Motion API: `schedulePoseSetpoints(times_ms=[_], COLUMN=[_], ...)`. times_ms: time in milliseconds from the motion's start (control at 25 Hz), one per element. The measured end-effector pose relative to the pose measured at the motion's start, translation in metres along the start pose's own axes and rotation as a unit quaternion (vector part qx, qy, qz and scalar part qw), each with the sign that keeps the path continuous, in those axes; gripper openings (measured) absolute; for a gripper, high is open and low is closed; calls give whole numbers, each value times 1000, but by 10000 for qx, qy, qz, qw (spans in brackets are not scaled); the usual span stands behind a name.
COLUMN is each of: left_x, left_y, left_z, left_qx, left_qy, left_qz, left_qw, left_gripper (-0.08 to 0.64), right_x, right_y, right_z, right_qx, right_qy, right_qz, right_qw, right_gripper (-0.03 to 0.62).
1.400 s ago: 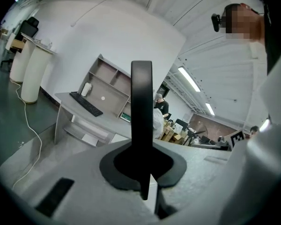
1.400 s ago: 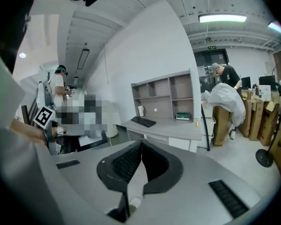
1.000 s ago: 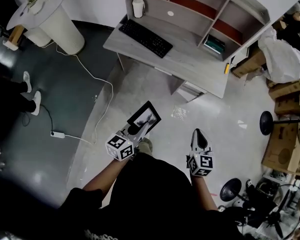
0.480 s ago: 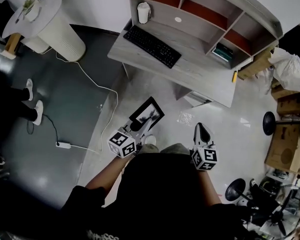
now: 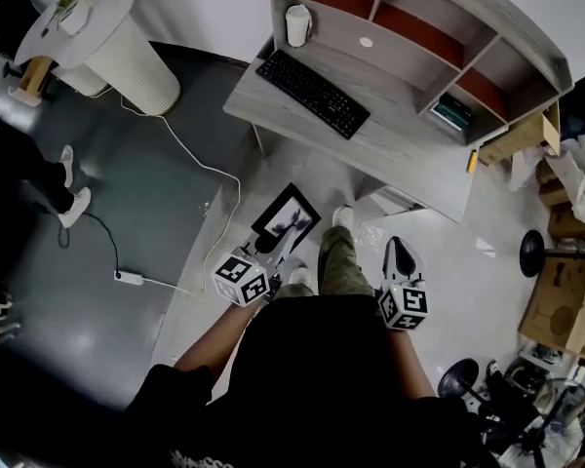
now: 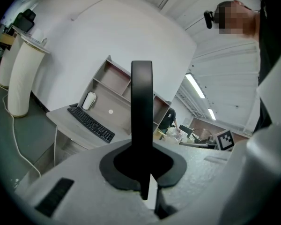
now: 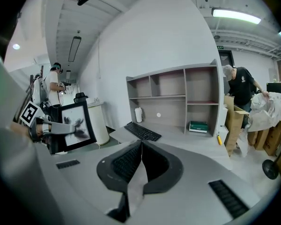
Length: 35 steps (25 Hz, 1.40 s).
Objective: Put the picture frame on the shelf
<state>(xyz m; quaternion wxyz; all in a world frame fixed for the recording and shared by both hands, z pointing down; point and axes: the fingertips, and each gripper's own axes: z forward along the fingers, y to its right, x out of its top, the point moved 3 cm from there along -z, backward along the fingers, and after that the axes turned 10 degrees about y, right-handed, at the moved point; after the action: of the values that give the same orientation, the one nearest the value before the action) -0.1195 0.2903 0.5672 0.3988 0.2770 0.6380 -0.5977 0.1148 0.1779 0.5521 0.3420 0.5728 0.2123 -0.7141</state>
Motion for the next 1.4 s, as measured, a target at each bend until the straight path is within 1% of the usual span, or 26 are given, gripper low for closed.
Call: schedulePoseSetpoints(times_ms=[160,240,320,440,640,840,1000,1120,1320,1400], left_x=[4,5,7,14,30,50,69,91,133,148], left_y=[2,-1,-4,-4,-3,0,5,4,-2,-8], left_z=[18,38,63,106,192,278,348,395,457,475], left_qx=[-178,-253,-276,-302,-468,-628,-849,-916,-961,-859], left_qy=[115,57,-59,-230,-421,-570,-652,-567,-346,-325], left_qz=[-8,10,24,80,301,584,862,1124,1529,1688], left_qw=[9998,9997,9996,9992,9976,9947,9905,9878,9830,9814], left_gripper=[25,25,25,25,25,25,25,25,25,25], right_x=[1,10,19,28,42,64,73,80,87,90], right_y=[6,13,23,47,103,156,198,222,243,248], right_z=[26,45,64,88,137,183,213,228,244,248], right_qx=[156,186,200,168,26,32,-65,-95,58,55], right_qy=[25,126,235,223,172,292,360,419,449,502], right_qz=[143,290,341,389,565,621,724,808,808,788], right_qw=[9998,9993,9989,9989,9983,9976,9967,9958,9957,9956], right_gripper=[14,14,12,13,14,14,14,14,14,13])
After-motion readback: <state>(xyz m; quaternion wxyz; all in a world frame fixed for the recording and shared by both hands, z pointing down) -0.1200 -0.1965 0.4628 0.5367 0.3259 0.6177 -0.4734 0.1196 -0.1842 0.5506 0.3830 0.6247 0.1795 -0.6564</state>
